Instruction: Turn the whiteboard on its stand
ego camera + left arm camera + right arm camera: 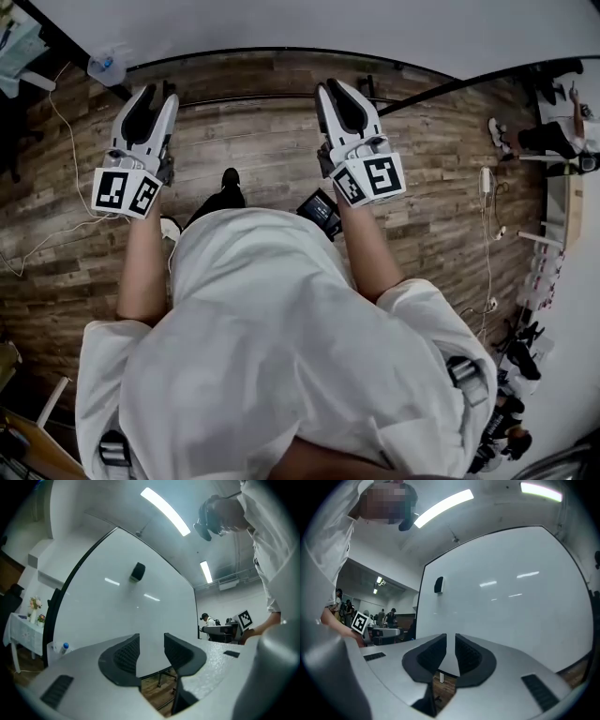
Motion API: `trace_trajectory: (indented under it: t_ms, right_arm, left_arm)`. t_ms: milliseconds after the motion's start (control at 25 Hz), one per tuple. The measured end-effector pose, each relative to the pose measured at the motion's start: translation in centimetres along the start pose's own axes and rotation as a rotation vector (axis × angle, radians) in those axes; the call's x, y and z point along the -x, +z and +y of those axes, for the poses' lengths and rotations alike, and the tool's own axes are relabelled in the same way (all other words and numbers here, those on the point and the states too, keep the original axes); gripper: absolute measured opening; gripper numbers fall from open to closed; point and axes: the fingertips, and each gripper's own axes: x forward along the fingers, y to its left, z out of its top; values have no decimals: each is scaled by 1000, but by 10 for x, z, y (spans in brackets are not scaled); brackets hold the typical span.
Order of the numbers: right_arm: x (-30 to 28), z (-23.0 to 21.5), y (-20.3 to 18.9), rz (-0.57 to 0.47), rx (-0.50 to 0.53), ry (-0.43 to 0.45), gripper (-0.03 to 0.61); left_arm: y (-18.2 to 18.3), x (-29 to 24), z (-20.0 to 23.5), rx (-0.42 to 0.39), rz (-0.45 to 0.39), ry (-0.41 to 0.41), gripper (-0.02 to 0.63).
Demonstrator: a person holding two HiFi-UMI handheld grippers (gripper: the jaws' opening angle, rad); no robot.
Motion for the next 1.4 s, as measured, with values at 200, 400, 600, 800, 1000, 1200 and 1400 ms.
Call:
trace_trajectory:
  t_ms: [200,400,600,800,1000,1200,1400]
  right_arm:
    - [95,19,0,21,3,-8,4]
    - [168,37,-14,60,-32,-22,-3]
    - [211,50,-13,71,-18,-56,-3]
    - [244,62,-14,76,-13,-106,-3]
    - [266,69,-15,94,-23,-162,-3]
    - [292,94,-1,106,-12,-212,-3]
    - [295,150,0,100,-7,-254,-3]
  left_arm:
    - [-15,39,-82,-22,22,-4,102]
    - [-14,84,-138,-40,29,17,29]
    - [-5,120,-170,-91,60,55,6]
    - [-12,151,-180,-123,118,97,6]
    - [-16,168,-182,-124,136,55,6]
    - [-7,186,-186,-106,106,-6,6]
    - [4,230,-186,-98,79,-77,6]
